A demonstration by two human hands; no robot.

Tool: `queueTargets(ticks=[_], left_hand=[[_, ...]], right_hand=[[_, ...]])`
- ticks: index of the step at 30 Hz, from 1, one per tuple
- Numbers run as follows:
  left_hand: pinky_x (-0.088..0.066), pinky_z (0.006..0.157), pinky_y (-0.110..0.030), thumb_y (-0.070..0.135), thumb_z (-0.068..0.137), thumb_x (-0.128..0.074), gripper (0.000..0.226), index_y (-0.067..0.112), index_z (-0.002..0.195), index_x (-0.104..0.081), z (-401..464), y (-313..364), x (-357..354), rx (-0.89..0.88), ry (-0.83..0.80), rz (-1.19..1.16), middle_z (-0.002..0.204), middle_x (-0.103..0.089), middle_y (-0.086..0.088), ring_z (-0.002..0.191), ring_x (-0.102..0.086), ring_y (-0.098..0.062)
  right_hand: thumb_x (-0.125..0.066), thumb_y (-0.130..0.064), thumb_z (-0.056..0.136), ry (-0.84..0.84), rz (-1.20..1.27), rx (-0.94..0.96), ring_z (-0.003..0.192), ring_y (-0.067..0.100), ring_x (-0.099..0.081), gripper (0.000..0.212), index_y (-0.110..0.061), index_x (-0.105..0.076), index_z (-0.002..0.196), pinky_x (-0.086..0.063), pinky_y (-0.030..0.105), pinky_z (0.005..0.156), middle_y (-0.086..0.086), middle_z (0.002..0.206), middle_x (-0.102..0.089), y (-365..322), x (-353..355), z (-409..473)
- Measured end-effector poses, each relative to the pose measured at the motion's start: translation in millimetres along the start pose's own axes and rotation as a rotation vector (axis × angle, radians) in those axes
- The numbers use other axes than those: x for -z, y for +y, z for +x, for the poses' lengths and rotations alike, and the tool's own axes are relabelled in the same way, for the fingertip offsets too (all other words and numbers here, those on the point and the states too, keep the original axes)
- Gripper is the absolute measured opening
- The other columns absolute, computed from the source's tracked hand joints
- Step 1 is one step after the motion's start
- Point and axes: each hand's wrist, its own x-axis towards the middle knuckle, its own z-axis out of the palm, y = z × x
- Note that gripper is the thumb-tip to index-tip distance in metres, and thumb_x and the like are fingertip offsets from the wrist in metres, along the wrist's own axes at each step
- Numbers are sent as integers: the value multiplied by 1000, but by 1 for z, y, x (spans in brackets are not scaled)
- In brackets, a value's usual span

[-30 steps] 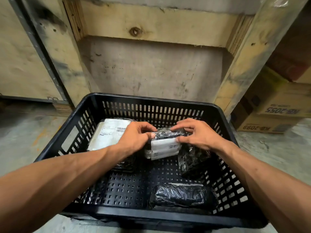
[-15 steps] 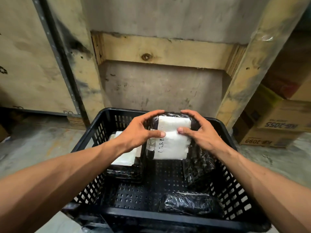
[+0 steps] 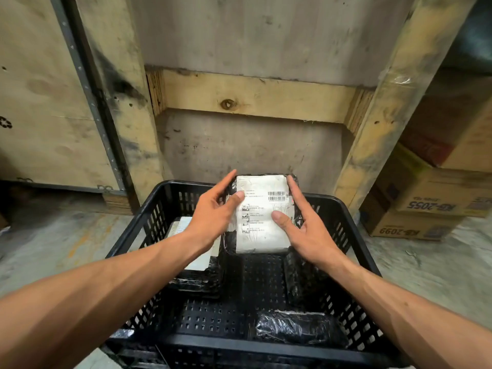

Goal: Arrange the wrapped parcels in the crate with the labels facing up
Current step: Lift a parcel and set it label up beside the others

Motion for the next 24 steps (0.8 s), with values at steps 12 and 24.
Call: queueTargets(ticks=[12,24], left_hand=[[-58,72,-14,8,72,-90,93,42,147,-46,-1,-8,4,199,-265,381,111,-72,20,88,-75,-1],[-58,87,-40,-12,75,-57,93,47,144,-33,-11,-72,-31,474,-164,595,135,-51,-17,113,-61,-37]], right_hand=[[-75,-34,95,-22,59,-84,123,9,-63,58,-52,-49,144,-60,31,92,-4,151,-49,12,18,-3],[-72,-26,96,-319,-244,-433,104,10,-65,79,-36,-15,149,-57,28,89,-4,128,-61,64,15,-13]])
